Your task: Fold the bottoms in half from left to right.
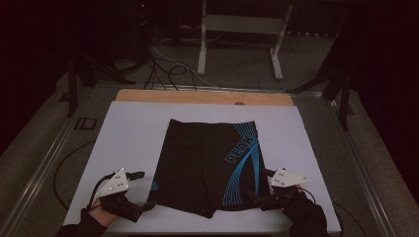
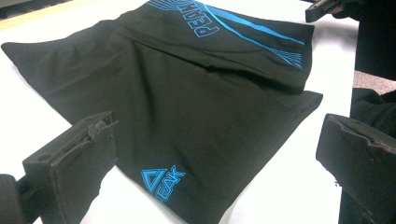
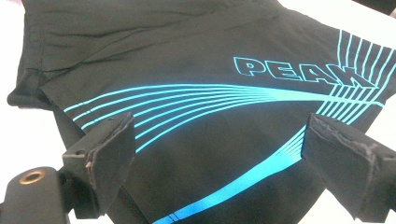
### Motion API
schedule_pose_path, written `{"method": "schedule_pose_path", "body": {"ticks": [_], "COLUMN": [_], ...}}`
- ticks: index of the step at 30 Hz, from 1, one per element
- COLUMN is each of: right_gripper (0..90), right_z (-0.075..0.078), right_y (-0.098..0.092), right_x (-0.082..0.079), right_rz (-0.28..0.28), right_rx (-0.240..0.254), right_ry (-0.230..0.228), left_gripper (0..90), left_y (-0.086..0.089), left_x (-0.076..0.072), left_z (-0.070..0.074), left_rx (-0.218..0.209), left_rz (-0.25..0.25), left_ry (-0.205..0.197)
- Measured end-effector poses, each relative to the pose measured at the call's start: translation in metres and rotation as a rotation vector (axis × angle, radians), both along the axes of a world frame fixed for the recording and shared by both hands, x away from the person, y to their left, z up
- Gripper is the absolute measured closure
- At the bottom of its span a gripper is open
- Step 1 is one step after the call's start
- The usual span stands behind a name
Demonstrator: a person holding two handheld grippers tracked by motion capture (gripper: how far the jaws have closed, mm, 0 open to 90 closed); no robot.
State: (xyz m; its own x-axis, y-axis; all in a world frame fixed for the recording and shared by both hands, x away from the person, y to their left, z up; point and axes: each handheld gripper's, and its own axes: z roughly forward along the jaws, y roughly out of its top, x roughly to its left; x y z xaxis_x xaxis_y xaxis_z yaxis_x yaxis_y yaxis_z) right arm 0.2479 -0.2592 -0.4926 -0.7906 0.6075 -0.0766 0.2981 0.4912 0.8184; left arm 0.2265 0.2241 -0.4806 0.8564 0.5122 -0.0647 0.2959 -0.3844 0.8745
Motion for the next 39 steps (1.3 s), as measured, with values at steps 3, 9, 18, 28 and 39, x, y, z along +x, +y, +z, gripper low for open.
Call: {"method": "schedule_pose_path", "body": {"ticks": [3,9,18,28,39], "right_gripper": [10.1,10.1,9.7,9.4,9.4], "right_z": [0.001,0.001,0.001,0.002,0.003], "right_y": [0.002,0.003,0.006,0.009,0.012], "right_x": [0.000,-0.001,-0.003,-0.003,-0.008], "right_rz": [0.003,0.016,0.009,0.010,0.059], "right_rx": [-0.001,-0.020,-0.057,-0.056,-0.028], "right_ry": [0.005,-0.003,-0.009,-0.013,0.022], "left_gripper": [0.0,0.0,0.0,0.0,0.0], "left_y": [0.001,0.000,-0.002,-0.004,-0.012], "left_x": [0.000,-0.001,-0.001,-0.003,-0.003], "left_z": [0.001,0.000,0.000,0.001,0.003], "left_rx": [-0.005,-0.001,-0.003,-0.002,0.007], "left_rz": [0.006,-0.007,-0.027,-0.043,-0.083], "left_ry": [-0.003,-0.004,-0.002,-0.005,-0.001]}}
